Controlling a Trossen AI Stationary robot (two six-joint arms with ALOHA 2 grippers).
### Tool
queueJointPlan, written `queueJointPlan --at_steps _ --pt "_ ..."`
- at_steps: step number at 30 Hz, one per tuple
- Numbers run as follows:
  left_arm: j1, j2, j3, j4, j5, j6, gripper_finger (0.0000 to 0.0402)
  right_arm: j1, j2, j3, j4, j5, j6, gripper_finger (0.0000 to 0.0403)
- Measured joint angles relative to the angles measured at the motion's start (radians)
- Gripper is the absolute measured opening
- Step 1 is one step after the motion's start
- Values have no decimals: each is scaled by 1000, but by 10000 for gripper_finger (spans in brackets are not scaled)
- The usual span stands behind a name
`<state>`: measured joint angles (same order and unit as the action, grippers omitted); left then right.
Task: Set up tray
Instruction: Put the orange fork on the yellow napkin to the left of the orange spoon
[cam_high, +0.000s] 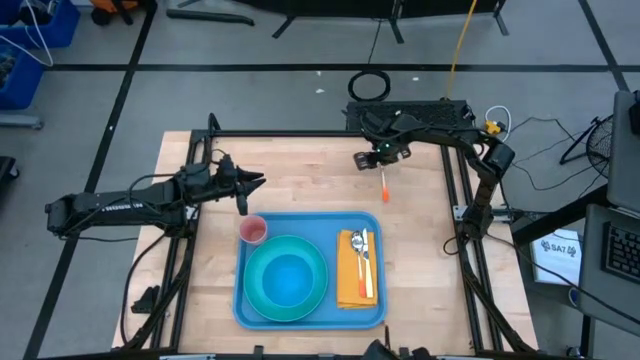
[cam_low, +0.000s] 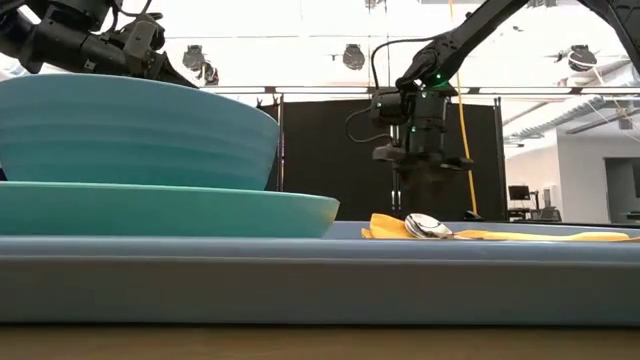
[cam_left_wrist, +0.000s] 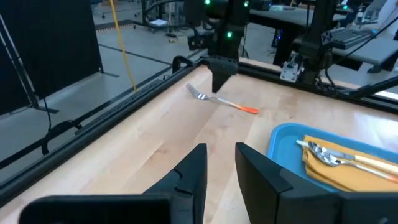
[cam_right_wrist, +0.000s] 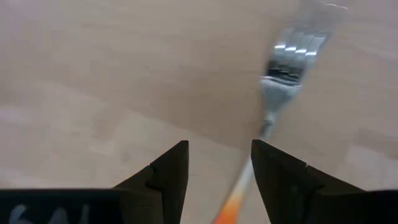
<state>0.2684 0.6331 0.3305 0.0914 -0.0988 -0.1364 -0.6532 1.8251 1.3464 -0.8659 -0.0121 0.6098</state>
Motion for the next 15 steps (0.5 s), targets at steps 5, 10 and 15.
queueJointPlan --at_steps 5,10,15 --pt "0 0 0 -9 -3 7 88 -2 1 -28 8 60 27 164" --pt "0 0 0 -8 -4 8 88 -1 1 -77 34 61 52 164" --pt "0 0 0 -4 -4 3 88 -3 1 -128 54 62 53 160"
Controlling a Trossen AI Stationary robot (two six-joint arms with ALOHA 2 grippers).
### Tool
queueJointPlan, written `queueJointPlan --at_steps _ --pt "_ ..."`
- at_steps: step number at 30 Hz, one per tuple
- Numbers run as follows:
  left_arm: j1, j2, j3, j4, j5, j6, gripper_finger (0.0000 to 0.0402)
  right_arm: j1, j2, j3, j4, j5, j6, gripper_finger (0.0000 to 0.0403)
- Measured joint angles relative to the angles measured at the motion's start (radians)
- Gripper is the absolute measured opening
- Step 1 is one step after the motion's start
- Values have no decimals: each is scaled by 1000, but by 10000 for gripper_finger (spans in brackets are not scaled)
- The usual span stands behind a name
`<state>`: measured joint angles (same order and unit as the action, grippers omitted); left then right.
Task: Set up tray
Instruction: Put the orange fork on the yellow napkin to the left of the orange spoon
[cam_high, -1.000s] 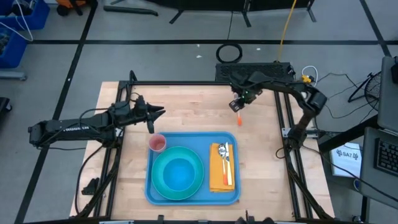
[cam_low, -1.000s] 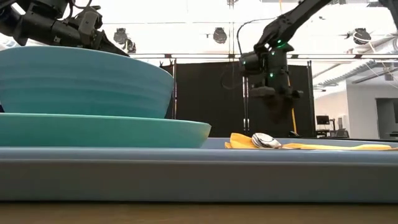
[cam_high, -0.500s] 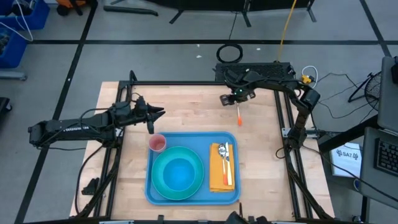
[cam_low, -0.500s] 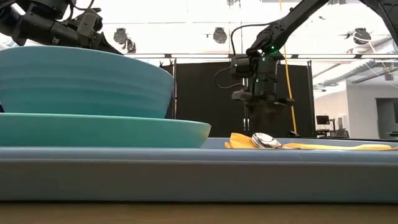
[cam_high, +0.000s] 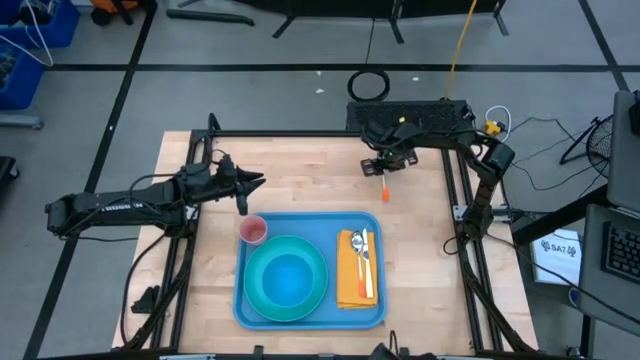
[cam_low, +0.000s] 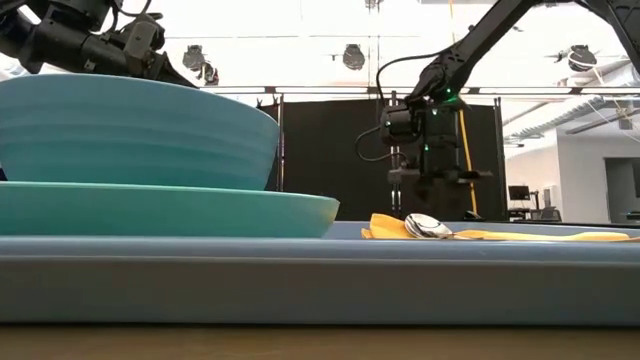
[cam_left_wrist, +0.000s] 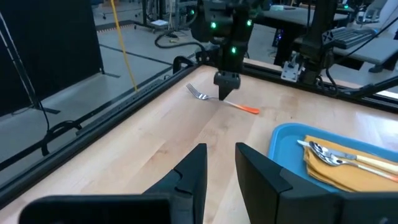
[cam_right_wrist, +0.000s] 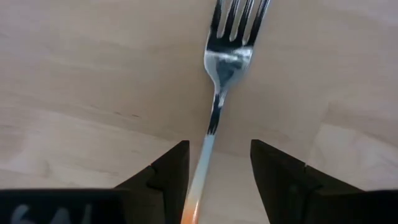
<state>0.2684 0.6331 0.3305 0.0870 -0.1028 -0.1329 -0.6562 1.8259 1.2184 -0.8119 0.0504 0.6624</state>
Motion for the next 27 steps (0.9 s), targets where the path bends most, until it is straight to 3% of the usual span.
queueJointPlan --at_steps 13,16,20,27 --pt "0 0 0 20 13 -7 88 -4 -4 -88 133 -46 5 151" --pt "0 0 0 19 13 -7 88 -2 -4 -89 128 -47 -23 118" --pt "0 0 0 18 14 -6 88 21 -4 -89 141 -34 -110 24" --pt "0 0 0 13 15 -6 88 53 -3 -93 181 48 -160 5"
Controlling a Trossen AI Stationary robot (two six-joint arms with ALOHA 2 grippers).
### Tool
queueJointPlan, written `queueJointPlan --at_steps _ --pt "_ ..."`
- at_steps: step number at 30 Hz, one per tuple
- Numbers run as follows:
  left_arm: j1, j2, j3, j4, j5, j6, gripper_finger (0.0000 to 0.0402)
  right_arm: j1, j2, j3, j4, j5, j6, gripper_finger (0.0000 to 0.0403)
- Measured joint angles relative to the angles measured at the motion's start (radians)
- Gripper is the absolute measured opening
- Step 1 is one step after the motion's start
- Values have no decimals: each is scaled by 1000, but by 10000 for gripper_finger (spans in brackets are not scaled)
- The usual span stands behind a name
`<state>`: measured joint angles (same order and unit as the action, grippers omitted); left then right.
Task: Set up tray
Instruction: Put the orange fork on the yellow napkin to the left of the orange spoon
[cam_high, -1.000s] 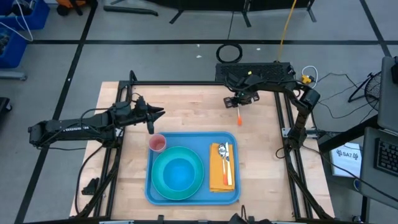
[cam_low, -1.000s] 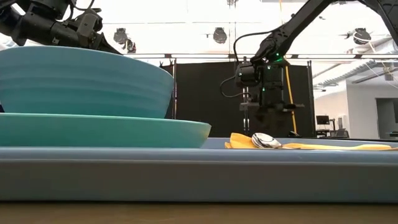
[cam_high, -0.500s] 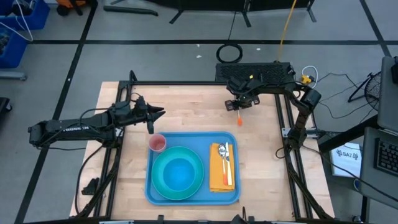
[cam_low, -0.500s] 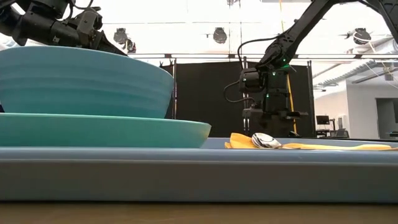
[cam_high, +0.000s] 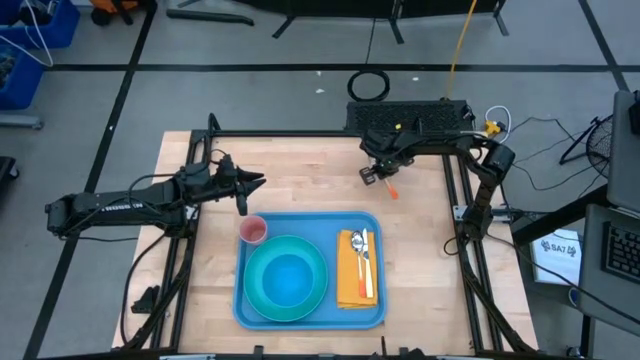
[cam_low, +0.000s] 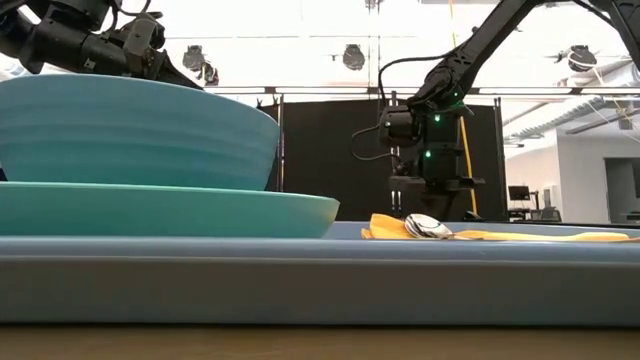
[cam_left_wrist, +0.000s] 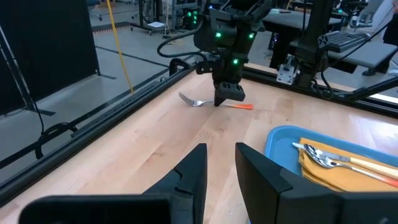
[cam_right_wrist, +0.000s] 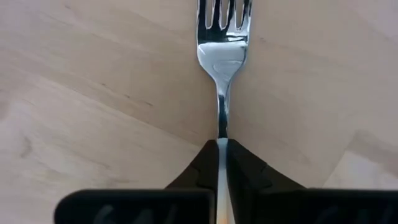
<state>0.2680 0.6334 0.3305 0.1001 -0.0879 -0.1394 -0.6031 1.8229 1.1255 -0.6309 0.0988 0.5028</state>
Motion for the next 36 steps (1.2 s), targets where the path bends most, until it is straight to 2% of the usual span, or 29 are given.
queueJointPlan --at_steps 4,7,10,14,18,22,26,29,32,36 --pt "0 0 0 -4 0 -1 88 21 -23 -1 59 3 -35 4" --pt "0 0 0 -9 0 -1 88 69 -93 -1 68 -1 -40 3" --pt "0 0 0 -9 0 3 88 163 -182 -1 71 4 -38 3" --pt "0 0 0 -9 0 4 88 336 -324 -1 71 -7 60 2" --pt "0 0 0 -8 0 5 88 540 -408 0 89 -25 281 2" --pt "0 0 0 0 0 4 88 731 -423 0 84 -28 574 2" --pt "0 0 0 7 0 -12 88 873 -405 0 117 -55 910 2" --pt "0 0 0 7 0 -31 88 944 -370 1 196 -23 1142 2" --pt "0 0 0 6 1 -41 88 974 -310 1 269 41 1240 2" --pt "0 0 0 -3 1 -47 88 983 -223 1 285 58 1228 2"
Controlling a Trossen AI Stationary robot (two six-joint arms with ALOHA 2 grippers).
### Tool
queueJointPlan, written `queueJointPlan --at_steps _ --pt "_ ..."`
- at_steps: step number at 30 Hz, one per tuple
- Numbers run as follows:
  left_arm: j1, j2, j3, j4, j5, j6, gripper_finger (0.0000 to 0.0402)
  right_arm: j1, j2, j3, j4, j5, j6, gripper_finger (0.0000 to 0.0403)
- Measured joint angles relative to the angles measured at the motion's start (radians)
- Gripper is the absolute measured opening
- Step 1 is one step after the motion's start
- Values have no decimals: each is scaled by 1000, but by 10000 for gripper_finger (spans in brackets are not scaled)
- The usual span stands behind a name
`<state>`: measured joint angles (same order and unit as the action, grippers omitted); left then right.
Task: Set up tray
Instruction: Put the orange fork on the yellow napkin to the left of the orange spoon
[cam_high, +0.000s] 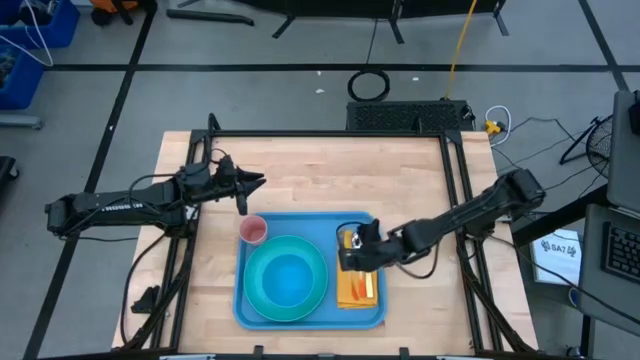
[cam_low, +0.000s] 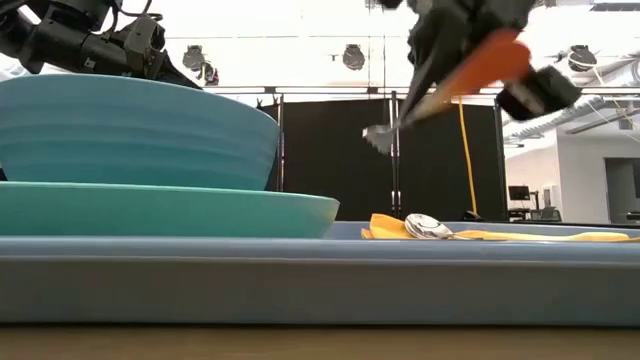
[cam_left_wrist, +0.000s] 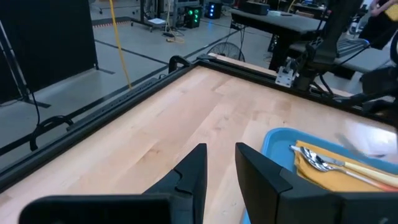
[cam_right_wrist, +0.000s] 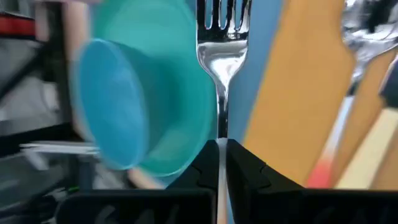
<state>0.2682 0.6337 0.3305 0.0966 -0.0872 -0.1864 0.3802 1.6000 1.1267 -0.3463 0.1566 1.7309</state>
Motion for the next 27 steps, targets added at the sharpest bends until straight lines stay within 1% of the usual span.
queueJointPlan --at_steps 6,8,10,13,16,19,23,27 --pt "0 0 0 0 8 -1 88 4 76 0 11 32 -83 2" --pt "0 0 0 3 8 -1 88 4 89 0 -1 77 -98 2" --pt "0 0 0 4 8 -2 88 12 98 0 -8 151 -100 2" --pt "0 0 0 6 8 -10 88 39 111 0 8 320 -71 2" --pt "0 0 0 14 8 -18 88 69 133 0 76 442 -47 2" --pt "0 0 0 20 8 -18 88 87 164 0 123 470 -22 2" --pt "0 0 0 16 8 -24 88 106 199 0 116 493 44 2" --pt "0 0 0 3 9 -33 88 122 204 0 124 511 88 2"
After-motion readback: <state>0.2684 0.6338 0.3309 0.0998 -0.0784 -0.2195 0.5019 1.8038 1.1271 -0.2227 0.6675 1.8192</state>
